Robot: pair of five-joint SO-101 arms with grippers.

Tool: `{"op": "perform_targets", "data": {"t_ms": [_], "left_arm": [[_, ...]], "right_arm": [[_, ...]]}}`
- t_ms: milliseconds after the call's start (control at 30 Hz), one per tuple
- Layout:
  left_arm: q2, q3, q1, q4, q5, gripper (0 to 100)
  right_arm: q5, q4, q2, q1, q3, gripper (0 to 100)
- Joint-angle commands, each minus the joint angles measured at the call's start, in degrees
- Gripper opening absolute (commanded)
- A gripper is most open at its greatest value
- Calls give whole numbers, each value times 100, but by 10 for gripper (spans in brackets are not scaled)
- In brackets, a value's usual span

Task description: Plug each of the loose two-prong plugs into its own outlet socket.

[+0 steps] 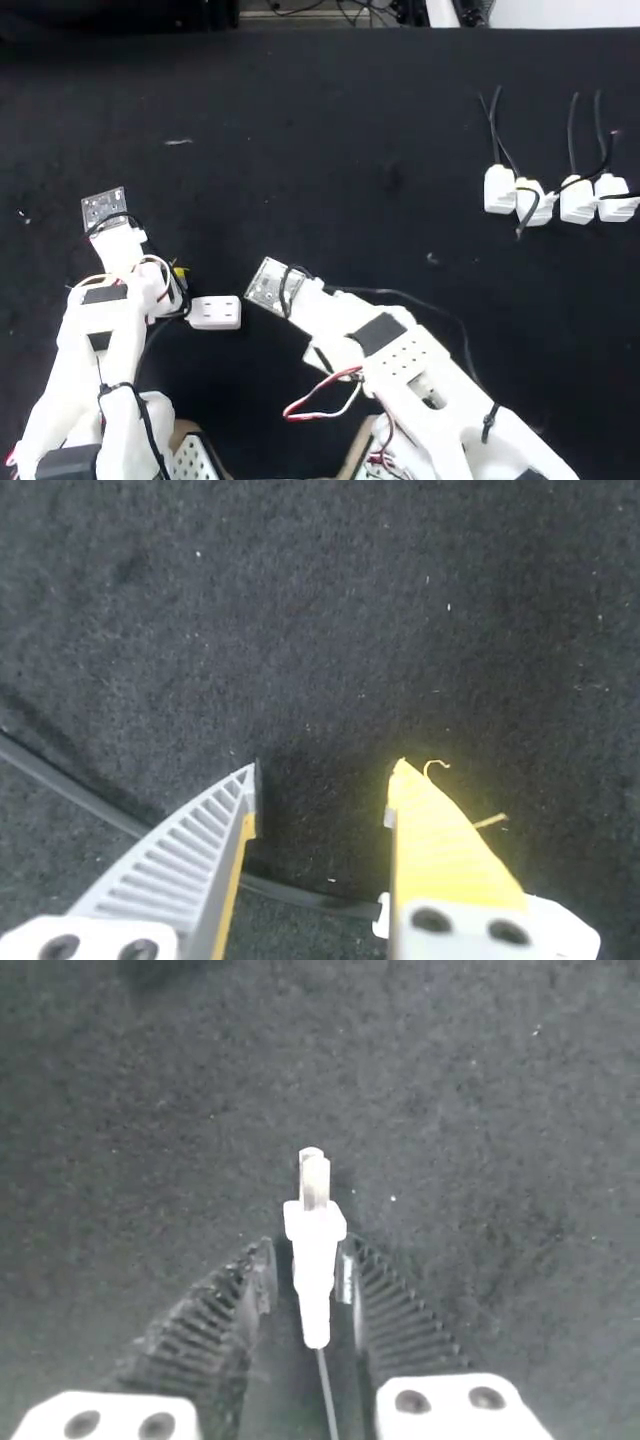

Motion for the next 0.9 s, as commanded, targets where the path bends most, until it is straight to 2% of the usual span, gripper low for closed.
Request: {"op": "perform_targets", "data": {"t_ms": [0, 233, 467, 600, 667, 800, 867], "left_arm": [[-53, -22, 40, -79, -35, 216], [-53, -22, 31, -79, -35, 216], [-53, -22, 31, -79, -35, 216], [-53, -22, 31, -79, -35, 216], [-53, -22, 31, -79, -35, 216], [-53, -22, 31, -79, -35, 216], [-53, -22, 40, -79, -35, 216]], "right_arm": [[0, -97, -154, -97, -101, 100], [360, -88, -154, -88, 127, 99], [360, -114, -154, -88, 110, 98], [360, -114, -154, -88, 136, 11], [360, -88, -163, -53, 136, 16], [352, -44, -233, 598, -145, 11], [325, 290, -338, 976, -549, 11]]}}
